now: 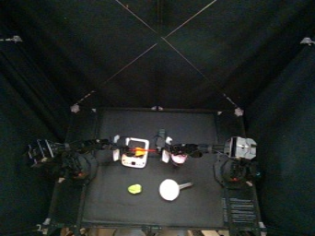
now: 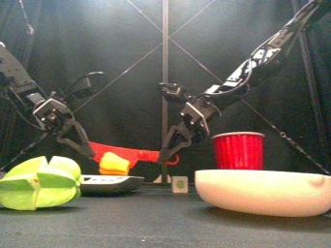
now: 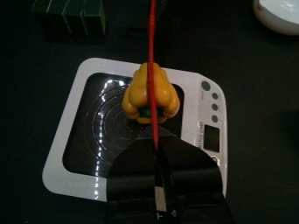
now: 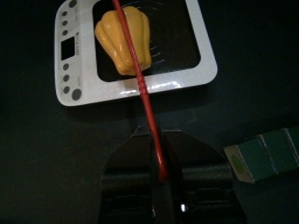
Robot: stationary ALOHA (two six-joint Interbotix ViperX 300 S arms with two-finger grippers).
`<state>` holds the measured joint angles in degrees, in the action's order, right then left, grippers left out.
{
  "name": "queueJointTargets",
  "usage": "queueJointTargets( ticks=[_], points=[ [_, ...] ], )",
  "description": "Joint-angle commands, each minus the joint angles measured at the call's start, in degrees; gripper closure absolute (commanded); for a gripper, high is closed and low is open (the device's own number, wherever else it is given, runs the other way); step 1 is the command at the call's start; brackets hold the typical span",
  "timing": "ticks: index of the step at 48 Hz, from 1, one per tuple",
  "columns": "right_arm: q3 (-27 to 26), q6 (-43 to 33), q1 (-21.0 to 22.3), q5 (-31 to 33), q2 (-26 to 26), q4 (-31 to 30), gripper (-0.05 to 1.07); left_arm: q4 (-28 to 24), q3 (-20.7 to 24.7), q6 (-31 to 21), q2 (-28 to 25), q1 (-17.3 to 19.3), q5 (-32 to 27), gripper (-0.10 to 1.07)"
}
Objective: Cut squash
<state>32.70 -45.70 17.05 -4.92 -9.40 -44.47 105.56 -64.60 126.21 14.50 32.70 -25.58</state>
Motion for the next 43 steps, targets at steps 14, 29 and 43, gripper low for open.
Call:
queueJointTargets(
  ticks=[14, 29, 43],
  points=[
    [-1.67, -0.62, 2.2, 0.44, 0.18, 0.79, 0.81, 0.09, 1.85, -0.09, -3.87, -0.35, -0.35, 0.7],
    [-1.85, -0.7, 2.2, 0.44, -0.09, 0.79, 0.81, 0.09, 2.37, -0.09, -5.62, -0.26, -0.62, 0.7],
    [-2.2, -0.62, 2.2, 0.53, 0.44, 0.79, 0.81, 0.09, 2.29, -0.18, -4.22, -0.44, -0.7, 0.7]
  ],
)
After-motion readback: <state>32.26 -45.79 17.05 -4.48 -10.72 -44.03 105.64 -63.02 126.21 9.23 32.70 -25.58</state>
